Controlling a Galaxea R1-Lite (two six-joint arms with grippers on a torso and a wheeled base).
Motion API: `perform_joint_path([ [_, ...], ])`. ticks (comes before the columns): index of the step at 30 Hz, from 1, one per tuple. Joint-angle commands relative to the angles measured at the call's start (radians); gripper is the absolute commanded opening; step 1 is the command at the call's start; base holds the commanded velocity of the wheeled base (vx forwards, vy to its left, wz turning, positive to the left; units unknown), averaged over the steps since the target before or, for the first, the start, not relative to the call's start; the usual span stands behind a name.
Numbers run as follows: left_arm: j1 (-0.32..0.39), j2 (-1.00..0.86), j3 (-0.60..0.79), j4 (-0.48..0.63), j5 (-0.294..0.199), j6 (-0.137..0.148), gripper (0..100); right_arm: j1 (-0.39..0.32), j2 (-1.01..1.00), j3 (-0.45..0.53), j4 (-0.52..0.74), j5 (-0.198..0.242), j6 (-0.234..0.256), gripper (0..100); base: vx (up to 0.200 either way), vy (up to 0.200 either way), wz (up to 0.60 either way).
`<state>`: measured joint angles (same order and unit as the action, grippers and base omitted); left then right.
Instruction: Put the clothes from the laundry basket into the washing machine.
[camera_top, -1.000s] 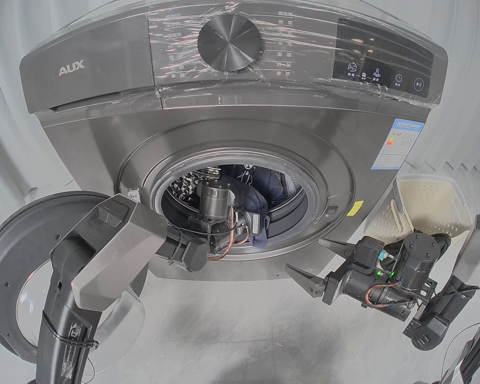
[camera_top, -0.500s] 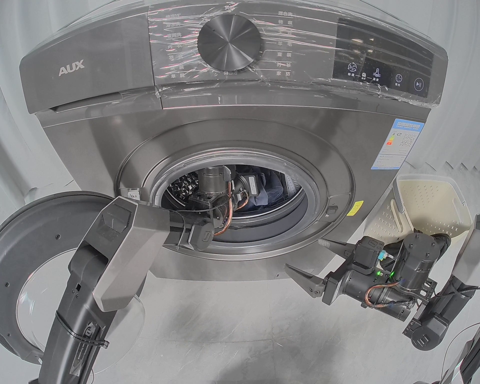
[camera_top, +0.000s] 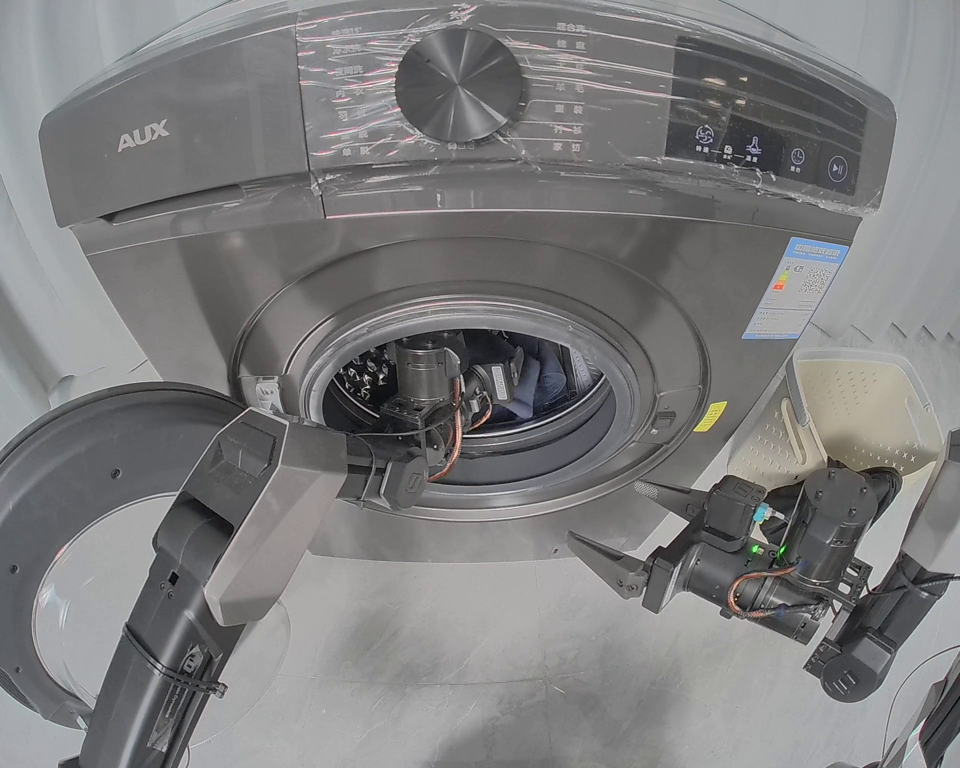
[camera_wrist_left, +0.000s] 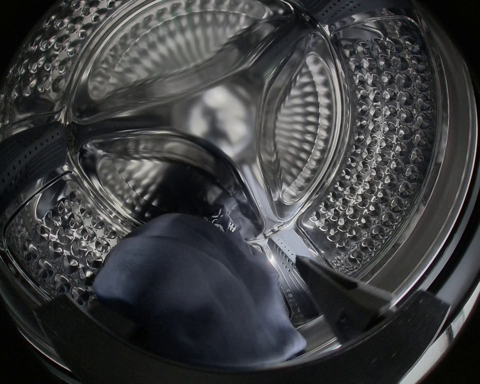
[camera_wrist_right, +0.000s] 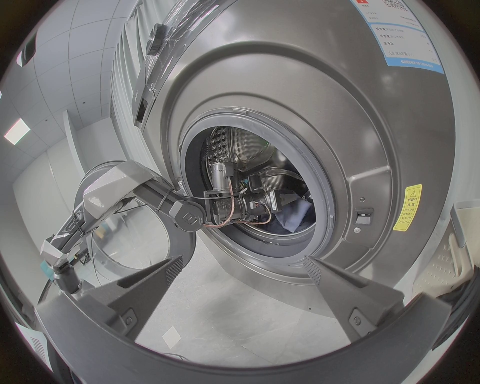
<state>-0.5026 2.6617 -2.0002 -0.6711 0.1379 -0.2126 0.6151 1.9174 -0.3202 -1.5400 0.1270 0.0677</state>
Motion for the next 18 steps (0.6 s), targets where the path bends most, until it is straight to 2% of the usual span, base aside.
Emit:
perform_joint_path([
  [1, -0.005, 0.007, 0.000, 0.002, 0.002, -0.002, 100, 0.000, 0.002, 0.001, 0.000, -0.001, 0.000, 100, 0.000, 0.000, 0.00],
  [5, -0.005, 0.000, 0.006, 0.021, 0.002, -0.002, 100, 0.000, 0.002, 0.001, 0.000, 0.000, 0.000, 100, 0.000, 0.000, 0.00],
  [12, -0.010, -0.052, 0.110, 0.004, 0.002, 0.004, 100, 0.000, 0.002, 0.001, 0.000, 0.000, 0.000, 100, 0.000, 0.000, 0.00],
  [16, -0.039, -0.200, 0.347, -0.031, 0.002, 0.019, 100, -0.002, 0.002, 0.001, 0.000, 0.000, 0.000, 100, 0.000, 0.000, 0.00],
  [18, -0.054, -0.259, 0.455, -0.068, -0.001, 0.053, 100, -0.002, 0.002, 0.006, 0.000, 0.000, 0.000, 100, 0.000, 0.000, 0.00],
])
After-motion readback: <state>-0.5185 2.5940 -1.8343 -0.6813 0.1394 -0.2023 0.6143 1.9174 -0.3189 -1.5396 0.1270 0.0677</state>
